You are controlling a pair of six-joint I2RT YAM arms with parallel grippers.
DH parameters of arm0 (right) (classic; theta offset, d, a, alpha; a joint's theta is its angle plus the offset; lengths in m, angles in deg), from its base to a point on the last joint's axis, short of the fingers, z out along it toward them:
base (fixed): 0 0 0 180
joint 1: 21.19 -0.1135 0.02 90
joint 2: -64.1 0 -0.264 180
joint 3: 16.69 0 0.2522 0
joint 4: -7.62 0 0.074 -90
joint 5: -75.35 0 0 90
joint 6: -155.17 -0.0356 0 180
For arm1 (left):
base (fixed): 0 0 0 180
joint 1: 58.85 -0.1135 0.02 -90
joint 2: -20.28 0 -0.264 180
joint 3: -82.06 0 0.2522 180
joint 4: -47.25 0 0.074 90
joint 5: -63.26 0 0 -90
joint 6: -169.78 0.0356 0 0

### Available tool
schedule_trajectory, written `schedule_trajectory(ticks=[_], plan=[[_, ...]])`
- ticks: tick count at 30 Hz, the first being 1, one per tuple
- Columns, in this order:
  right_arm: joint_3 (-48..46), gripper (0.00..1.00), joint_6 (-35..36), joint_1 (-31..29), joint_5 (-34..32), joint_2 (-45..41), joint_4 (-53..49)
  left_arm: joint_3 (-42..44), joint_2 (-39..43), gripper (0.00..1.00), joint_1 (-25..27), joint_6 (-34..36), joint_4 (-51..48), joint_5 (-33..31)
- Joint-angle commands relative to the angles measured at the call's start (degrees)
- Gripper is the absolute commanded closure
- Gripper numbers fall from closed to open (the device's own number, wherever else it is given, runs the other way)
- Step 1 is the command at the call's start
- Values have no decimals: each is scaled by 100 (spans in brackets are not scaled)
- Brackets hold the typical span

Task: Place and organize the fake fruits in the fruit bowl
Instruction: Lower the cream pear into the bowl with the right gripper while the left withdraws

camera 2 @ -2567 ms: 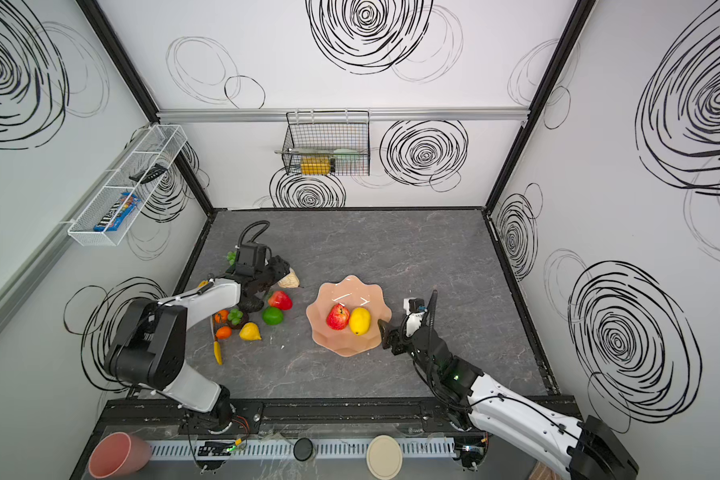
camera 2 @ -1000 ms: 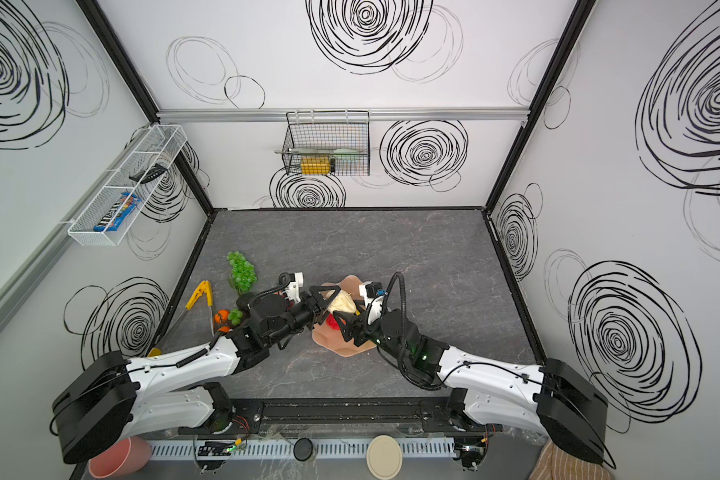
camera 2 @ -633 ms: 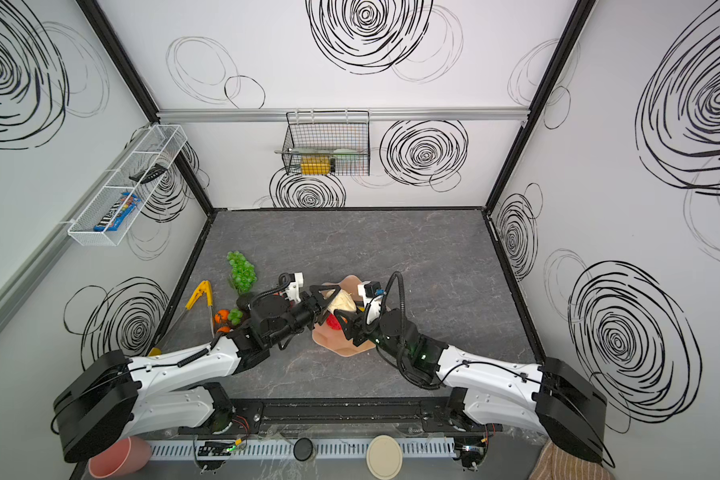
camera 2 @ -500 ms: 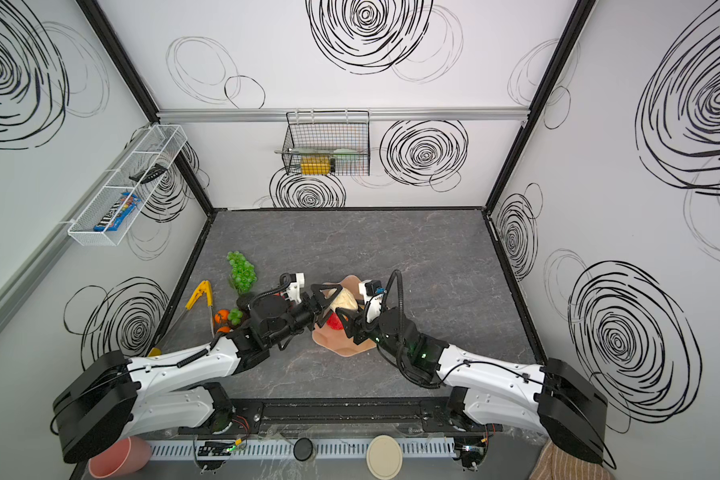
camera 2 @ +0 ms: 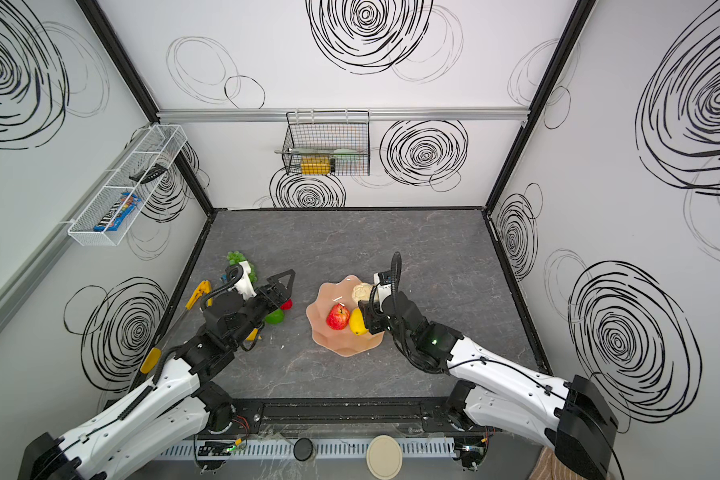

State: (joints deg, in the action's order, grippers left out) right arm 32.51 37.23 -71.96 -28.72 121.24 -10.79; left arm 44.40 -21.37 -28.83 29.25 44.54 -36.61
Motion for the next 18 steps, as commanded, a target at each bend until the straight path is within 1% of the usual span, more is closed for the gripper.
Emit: schedule_trajectory(ticks=[1, 3, 10, 18], plan=[[588, 45, 193, 214, 279, 331, -811, 271, 318, 4, -77, 1172, -505, -949], [934, 45, 337, 301, 385, 683, -1082, 357, 465, 4, -83, 1333, -690, -1333], [2020, 45, 883, 333, 538, 1851, -1779, 860, 741, 4, -101, 1502, -437, -1708], [3067, 45, 1141, 335, 645, 2805, -2708, 1008, 1016, 4, -110, 1459, -444, -1769]])
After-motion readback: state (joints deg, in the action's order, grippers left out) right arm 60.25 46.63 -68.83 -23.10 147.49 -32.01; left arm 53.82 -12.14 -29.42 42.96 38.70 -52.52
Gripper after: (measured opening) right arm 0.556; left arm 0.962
